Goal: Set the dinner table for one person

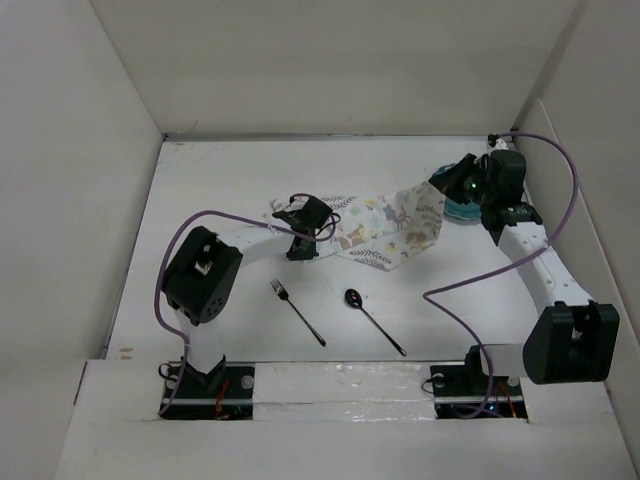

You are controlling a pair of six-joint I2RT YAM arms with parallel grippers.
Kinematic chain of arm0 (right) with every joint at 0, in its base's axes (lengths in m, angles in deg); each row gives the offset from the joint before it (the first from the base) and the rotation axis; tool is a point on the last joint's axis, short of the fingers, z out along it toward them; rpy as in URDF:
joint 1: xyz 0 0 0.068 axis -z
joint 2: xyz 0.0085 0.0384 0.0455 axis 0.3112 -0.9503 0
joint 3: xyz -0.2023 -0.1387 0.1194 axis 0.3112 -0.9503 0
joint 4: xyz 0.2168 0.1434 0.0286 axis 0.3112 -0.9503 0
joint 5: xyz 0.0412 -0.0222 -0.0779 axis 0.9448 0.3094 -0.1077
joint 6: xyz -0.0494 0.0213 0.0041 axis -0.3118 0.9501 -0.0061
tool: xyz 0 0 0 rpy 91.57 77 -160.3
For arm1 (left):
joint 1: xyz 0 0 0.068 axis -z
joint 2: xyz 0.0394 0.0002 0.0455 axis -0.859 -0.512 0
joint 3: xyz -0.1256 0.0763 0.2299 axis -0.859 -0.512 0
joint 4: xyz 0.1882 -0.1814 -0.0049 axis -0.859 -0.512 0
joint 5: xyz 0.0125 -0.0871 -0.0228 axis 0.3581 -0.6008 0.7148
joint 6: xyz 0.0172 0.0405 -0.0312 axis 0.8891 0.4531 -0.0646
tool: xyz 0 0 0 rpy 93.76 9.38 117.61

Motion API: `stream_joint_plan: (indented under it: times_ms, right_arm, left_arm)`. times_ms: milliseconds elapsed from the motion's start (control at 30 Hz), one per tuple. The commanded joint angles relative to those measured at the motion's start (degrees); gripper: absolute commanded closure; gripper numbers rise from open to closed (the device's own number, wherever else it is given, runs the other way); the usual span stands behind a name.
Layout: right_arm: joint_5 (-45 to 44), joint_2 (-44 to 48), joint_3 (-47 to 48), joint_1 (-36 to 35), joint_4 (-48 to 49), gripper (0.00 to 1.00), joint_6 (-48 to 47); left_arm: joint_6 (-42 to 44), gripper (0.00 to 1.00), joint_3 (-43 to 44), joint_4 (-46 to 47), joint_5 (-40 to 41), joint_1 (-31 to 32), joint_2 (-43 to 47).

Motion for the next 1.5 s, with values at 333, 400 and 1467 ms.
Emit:
stream_joint_plan:
  times_ms: [333, 400, 1467]
  right_arm:
    - [-4.16, 11.46, 7.82, 1.33, -12.71, 1.00, -4.35]
    - [-4.79, 14.81, 10.70, -0.07, -16.82, 1.00, -5.66]
    - [-3.04, -21.14, 58.57, -0.79, -13.08, 1.00, -0.75]
  left_arm:
    - [6.18, 1.00, 18.78, -10.40, 3.08, -6.41, 20.14]
    - [6.71, 1.00, 24.21, -12.24, 2.21, -8.88, 21.99]
    - [-3.40, 1.00, 62.59, -2.06, -29.96, -42.02, 1.78]
